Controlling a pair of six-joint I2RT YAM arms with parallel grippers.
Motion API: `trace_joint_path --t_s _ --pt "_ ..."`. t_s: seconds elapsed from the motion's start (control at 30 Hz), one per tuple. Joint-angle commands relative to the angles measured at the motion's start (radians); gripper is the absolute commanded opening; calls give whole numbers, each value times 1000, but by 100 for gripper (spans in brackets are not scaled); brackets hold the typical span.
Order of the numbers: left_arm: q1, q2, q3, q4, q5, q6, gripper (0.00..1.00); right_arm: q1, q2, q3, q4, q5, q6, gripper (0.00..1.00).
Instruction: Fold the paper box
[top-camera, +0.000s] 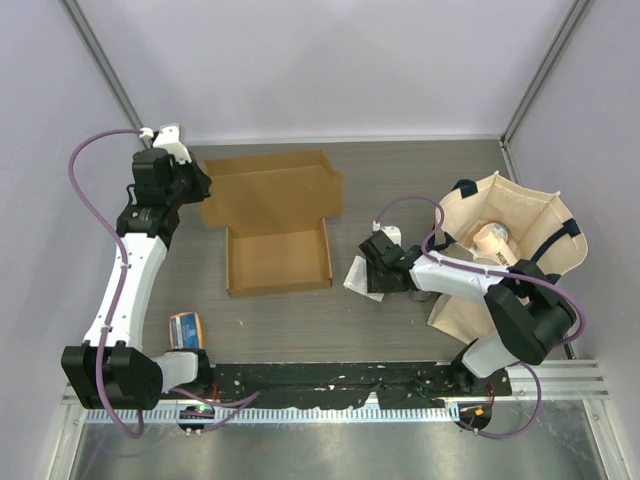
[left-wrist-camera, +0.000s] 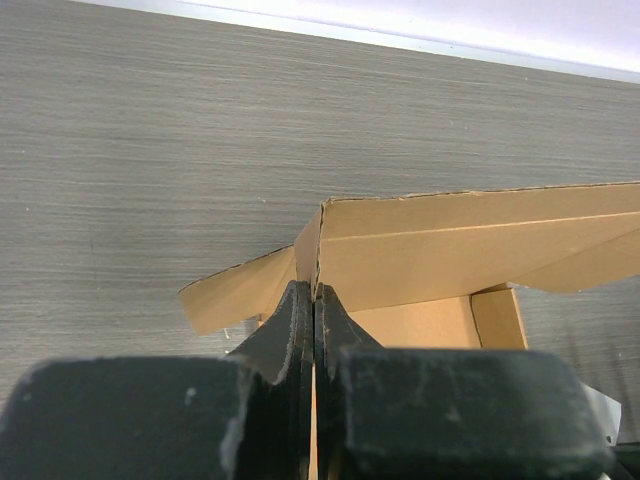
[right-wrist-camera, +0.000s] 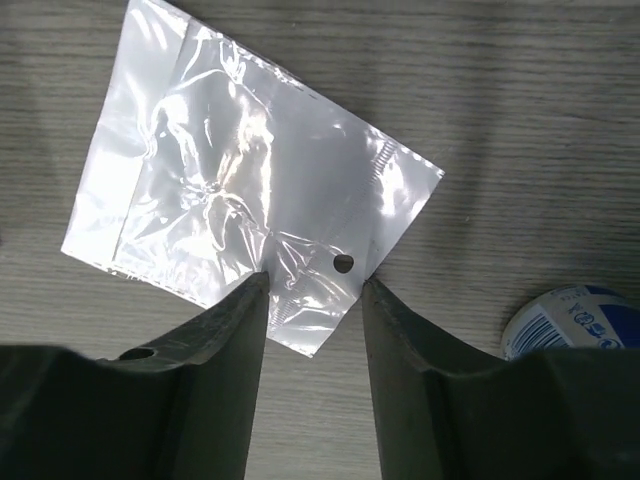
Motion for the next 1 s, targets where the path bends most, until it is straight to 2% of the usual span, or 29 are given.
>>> trace_joint_path --t_s 0.0,0.1,0.17,0.2,0.43,0.63,0.8,0.97 --pt "6 -28 4 72 21 -7 0 6 68 -43 23 36 14 44" --pt "6 -30 2 72 19 -6 0 6 82 -49 31 38 17 31" --pt "6 -30 2 73 19 -6 0 6 80 -52 37 38 19 26" --pt "6 -28 2 72 19 -6 0 9 76 -52 37 50 17 19" --pt "6 -28 2 72 22 -7 0 10 5 -14 20 92 -4 3" --pt "6 -30 2 72 24 -10 0 53 -113 130 -50 131 -66 2" --pt "34 -30 2 73 27 -15 0 155 -125 309 -70 139 -93 2" --pt "35 -31 1 76 33 -16 0 181 -47 402 77 -70 -116 2"
